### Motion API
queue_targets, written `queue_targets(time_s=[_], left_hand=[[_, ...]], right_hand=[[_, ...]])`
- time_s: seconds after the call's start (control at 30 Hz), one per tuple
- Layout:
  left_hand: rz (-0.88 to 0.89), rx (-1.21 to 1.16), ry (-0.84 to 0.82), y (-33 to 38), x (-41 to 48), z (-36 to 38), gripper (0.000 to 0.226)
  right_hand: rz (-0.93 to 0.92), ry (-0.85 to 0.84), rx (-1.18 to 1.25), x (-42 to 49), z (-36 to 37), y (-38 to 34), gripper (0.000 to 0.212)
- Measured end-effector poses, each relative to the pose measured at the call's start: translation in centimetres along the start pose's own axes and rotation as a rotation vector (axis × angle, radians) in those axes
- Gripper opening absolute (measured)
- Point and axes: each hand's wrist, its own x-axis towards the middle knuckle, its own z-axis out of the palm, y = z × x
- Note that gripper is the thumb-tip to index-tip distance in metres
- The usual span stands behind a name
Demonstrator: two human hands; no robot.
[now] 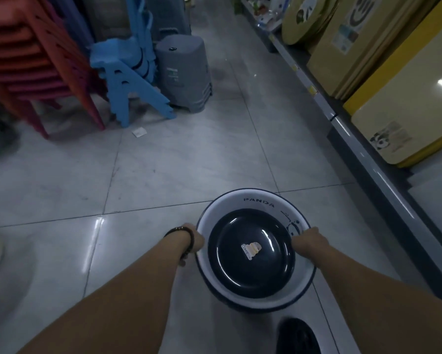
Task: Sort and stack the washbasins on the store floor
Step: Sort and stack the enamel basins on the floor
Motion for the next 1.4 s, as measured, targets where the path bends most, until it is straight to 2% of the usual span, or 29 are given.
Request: queue_targets(time_s=[0.03,0.1,0.17,0.27,0.33,0.43,0.53,0.6,0.73,0.83,0.93,1.0,1.03,1.1,1.17,1.27,1.4], left_hand=[[0.016,0.018,0.025,-0.9,-0.6,-1.0,0.050],[0.054,0.052,0.057,-2.8,-2.1,-3.0,0.056],[0.116,0.059,0.099,-5.2,-4.2,-5.1,0.053],[0.232,-0.043,0.172,-9.6,-8.2,-7.9,0.037],[0.266,-0.136,0.229,-13.7,-11.6,-10.1,0.028],[0.239,-0.068,0.378,-22.8,-17.5,-14.3,0.022],[0.044,0.199,0.630,-33.8,-22.8,-17.7,0.028],[-0.141,0.298,0.663,-40.9,-25.0,-18.2,0.038],[-0.326,0.111,0.679,-55.3,-24.9,-15.2,0.056],[-0.419,-0.187,0.652,-64.6,-21.8,-11.2,0.044],[-0.469,-0.293,0.571,-71.0,-17.9,-7.6,0.048],[-0.500,-0.308,0.546,-73.8,-15.0,-6.2,0.052],[-0.499,-0.327,0.539,-75.3,-13.1,-5.7,0.053],[-0.479,-0.333,0.541,-77.1,-9.9,-5.1,0.055],[-0.439,-0.273,0.587,-78.4,-6.9,-5.2,0.062],[-0.455,-0.137,0.567,-80.0,-3.0,-5.4,0.075],[-0.506,0.015,0.494,-80.1,0.0,-3.5,0.064]], right_hand=[[-0.045,0.074,-0.082,-0.9,0.2,-0.7,0.073],[-0.251,0.190,-0.254,-4.0,0.6,-2.7,0.040],[-0.481,0.197,-0.356,-7.8,1.9,-5.7,0.014],[-0.783,-0.002,-0.340,-13.6,6.3,-10.8,0.013],[-0.921,-0.135,-0.265,-19.2,9.6,-14.0,0.024],[-1.089,-0.352,-0.170,-28.6,15.6,-16.9,0.026],[-1.091,-0.568,-0.066,-36.7,21.8,-17.8,0.022],[-1.064,-0.652,-0.080,-41.0,25.7,-18.1,0.022],[-1.083,-0.689,-0.247,-47.5,33.7,-19.6,0.027],[-1.039,-0.719,-0.298,-50.9,39.6,-21.0,0.031],[-0.919,-0.797,-0.307,-53.6,45.6,-22.5,0.023],[-0.805,-0.838,-0.302,-55.0,49.3,-23.6,0.008],[-0.747,-0.854,-0.304,-55.3,51.2,-24.1,0.011],[-0.672,-0.881,-0.324,-55.4,54.7,-25.0,0.035],[-0.685,-0.856,-0.356,-55.5,57.5,-25.3,0.041],[-0.771,-0.844,-0.419,-55.8,60.0,-25.0,0.022],[-0.760,-0.876,-0.496,-55.3,61.4,-24.1,0.015]])
